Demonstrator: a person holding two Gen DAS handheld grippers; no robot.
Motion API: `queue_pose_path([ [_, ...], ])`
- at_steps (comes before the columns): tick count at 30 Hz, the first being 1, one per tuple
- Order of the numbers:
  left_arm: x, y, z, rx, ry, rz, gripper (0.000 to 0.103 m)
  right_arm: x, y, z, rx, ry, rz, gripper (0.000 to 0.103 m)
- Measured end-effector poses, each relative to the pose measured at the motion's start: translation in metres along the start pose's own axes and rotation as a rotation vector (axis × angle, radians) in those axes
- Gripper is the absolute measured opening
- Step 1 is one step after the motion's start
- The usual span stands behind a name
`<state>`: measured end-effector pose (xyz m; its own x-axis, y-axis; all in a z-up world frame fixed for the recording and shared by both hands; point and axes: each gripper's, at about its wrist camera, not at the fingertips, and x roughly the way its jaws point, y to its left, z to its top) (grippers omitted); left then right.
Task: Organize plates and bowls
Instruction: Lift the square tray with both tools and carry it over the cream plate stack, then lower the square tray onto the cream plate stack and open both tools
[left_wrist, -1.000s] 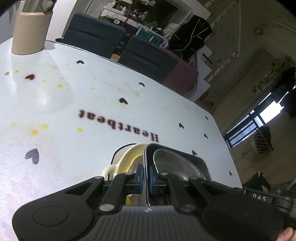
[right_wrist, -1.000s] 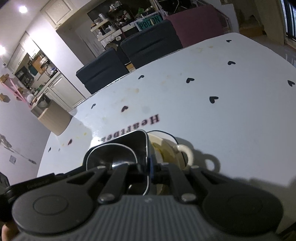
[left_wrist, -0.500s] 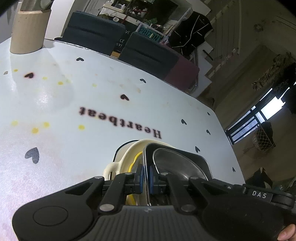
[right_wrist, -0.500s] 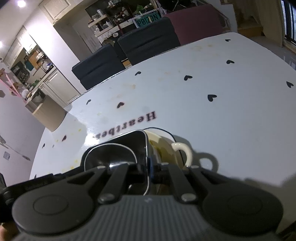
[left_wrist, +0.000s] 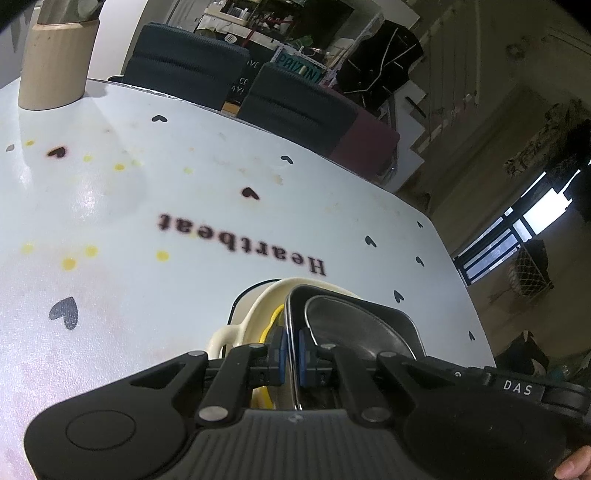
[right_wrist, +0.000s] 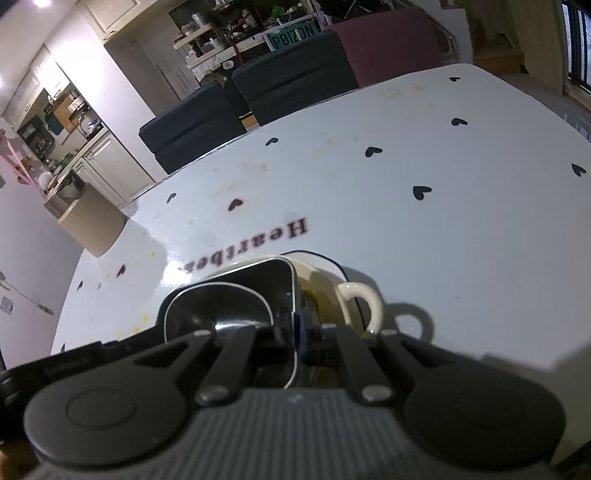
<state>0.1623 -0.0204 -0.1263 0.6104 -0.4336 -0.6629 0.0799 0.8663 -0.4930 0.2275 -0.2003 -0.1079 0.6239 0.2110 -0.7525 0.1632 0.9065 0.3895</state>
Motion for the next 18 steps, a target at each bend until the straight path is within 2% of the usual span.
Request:
queue_pose_path([
  [14, -0.0025, -0.0025, -0.0014, 0.006, 0.002, 0.002, 0.008, 0.0005, 0.0018, -0.0016, -0.005, 0.004, -0.005, 0.006],
  [16, -0.0036, -0.0025, -0.0011, 0.005, 0.005, 0.0, 0.013, 0.0005, 0.0011, -0.0014, -0.004, 0.005, -0.002, 0.006],
  [18, -0.0059, -0.0027, -0.0015, 0.005, 0.01, 0.0, 0.028, -0.0003, -0.0008, -0.0014, 0.01, 0.005, 0.007, 0.009],
])
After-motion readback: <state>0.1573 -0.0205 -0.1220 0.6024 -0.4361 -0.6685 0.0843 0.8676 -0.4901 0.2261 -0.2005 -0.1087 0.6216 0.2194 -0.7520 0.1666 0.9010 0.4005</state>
